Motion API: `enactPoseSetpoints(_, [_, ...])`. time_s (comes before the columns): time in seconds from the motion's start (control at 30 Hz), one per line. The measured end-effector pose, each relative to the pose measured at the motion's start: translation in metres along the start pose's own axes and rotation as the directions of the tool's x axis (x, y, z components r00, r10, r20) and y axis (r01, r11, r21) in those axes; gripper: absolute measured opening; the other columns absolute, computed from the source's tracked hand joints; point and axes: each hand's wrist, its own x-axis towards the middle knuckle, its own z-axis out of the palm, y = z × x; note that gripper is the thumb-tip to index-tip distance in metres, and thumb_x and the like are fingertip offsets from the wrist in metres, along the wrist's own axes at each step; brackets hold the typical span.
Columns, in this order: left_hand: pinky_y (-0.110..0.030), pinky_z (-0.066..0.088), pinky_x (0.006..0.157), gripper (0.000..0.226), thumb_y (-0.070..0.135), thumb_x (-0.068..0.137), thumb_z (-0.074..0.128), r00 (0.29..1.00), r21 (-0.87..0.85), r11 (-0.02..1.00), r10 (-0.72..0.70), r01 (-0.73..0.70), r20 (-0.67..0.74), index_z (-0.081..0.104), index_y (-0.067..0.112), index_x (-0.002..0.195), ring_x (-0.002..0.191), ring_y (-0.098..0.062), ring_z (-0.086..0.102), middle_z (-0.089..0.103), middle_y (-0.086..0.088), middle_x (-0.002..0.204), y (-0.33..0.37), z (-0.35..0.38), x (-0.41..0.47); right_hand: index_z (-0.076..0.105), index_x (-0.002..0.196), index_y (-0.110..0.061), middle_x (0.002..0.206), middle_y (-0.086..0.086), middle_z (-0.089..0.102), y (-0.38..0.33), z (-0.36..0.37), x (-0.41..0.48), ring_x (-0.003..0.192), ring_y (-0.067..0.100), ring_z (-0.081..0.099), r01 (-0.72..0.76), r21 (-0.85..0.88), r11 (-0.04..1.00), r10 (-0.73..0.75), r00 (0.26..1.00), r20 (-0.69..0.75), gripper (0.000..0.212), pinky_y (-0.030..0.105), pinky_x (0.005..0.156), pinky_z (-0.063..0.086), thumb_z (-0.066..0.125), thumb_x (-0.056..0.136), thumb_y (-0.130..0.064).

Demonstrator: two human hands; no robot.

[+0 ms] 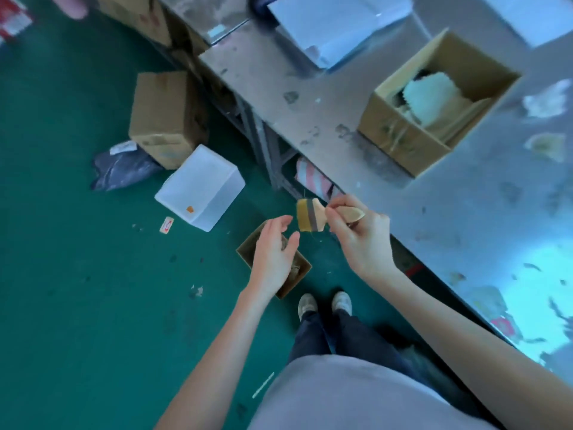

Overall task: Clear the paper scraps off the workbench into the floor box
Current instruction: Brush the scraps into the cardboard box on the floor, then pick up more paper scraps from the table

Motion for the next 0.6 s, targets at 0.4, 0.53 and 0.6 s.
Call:
enactPoseSetpoints(0.4, [-0.015,0.043,0.086,0.025,0.016,0.095,0.055,0.931,-0.028,0.958,0.284,-0.285,0.23,0.056,0.006,0.118,0.103,-0.011,0.055,0.06,-0.005,0.113,0.102,0.081,0.011,0.064,0.08,-0.009,0.056,-0.017,0.051,0.03,-0.142,-0.023,0.052,0.0,0.044,0.028,0.013,1.0,-0.02,0.923,-0.385,0.011,0.009,0.051,0.028,0.062,0.088,-0.017])
enactPoseSetpoints(0.53, [-0.02,0.043,0.089,0.026,0.019,0.095,0.054,0.909,-0.042,0.961,0.274,-0.275,0.316,0.055,0.01,0.12,0.107,-0.011,0.055,0.058,-0.002,0.116,0.132,0.119,0.009,0.063,0.081,-0.01,0.061,-0.012,0.055,0.056,-0.188,-0.031,0.054,0.005,0.045,-0.015,0.005,1.0,0.016,0.889,-0.458,0.006,0.01,0.051,0.029,0.062,0.087,-0.012])
enactPoseSetpoints(0.6, [-0.023,0.044,0.092,0.026,0.02,0.096,0.054,0.897,-0.056,0.96,0.278,-0.276,0.344,0.055,0.012,0.121,0.11,-0.01,0.055,0.058,0.0,0.119,0.15,0.139,0.009,0.064,0.083,-0.01,0.063,-0.01,0.056,0.069,-0.211,-0.035,0.054,0.004,0.045,-0.027,0.008,1.0,0.028,0.879,-0.477,0.005,0.009,0.052,0.028,0.061,0.087,-0.012])
